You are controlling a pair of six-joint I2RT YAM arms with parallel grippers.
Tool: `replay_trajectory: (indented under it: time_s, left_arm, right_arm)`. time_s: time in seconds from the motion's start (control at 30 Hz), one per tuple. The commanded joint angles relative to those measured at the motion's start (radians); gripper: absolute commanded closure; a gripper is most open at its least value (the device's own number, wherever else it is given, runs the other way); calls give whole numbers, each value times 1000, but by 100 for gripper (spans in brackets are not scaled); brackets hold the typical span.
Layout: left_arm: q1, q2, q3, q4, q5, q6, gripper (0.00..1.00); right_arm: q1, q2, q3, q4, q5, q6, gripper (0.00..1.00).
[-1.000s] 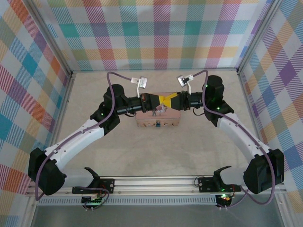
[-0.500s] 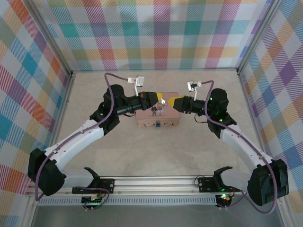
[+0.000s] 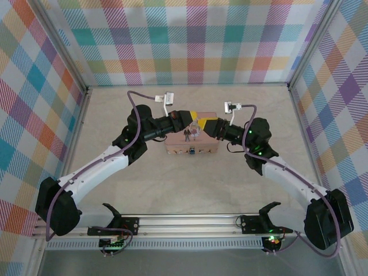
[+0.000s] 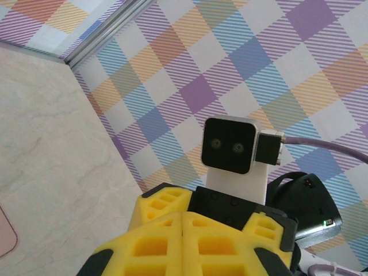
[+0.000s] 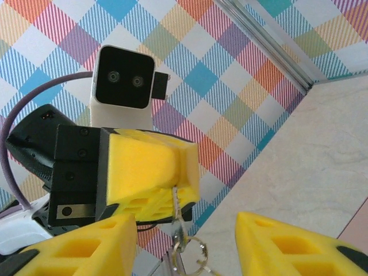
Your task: Unlock a padlock with a key
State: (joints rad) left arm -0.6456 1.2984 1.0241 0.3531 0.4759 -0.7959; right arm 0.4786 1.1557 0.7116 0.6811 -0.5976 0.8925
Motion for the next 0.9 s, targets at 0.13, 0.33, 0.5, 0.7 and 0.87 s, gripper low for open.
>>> replay_trajectory:
  time_s: [0.13,0.33,0.5,0.7,0.87]
  left_arm:
    - [-2,-34,-16,57,-13,-4,100]
    - [-1,-46,-20,48,-24,5,100]
    - [-2,-47,-21,53,-26,3,100]
    - [4,-57,-22,27,-36,5,87]
    - [15,-80,-30,-5,-61,11,59]
  right_arm:
    - [12,32,41,77,7,23,63]
    - [14,39,44,84,-4,22,85]
    - [13,41,43,97,-22,27,100]
    - [14,29,41,58,-21,0,100]
    - [11,7,45,-13,-18,-38,100]
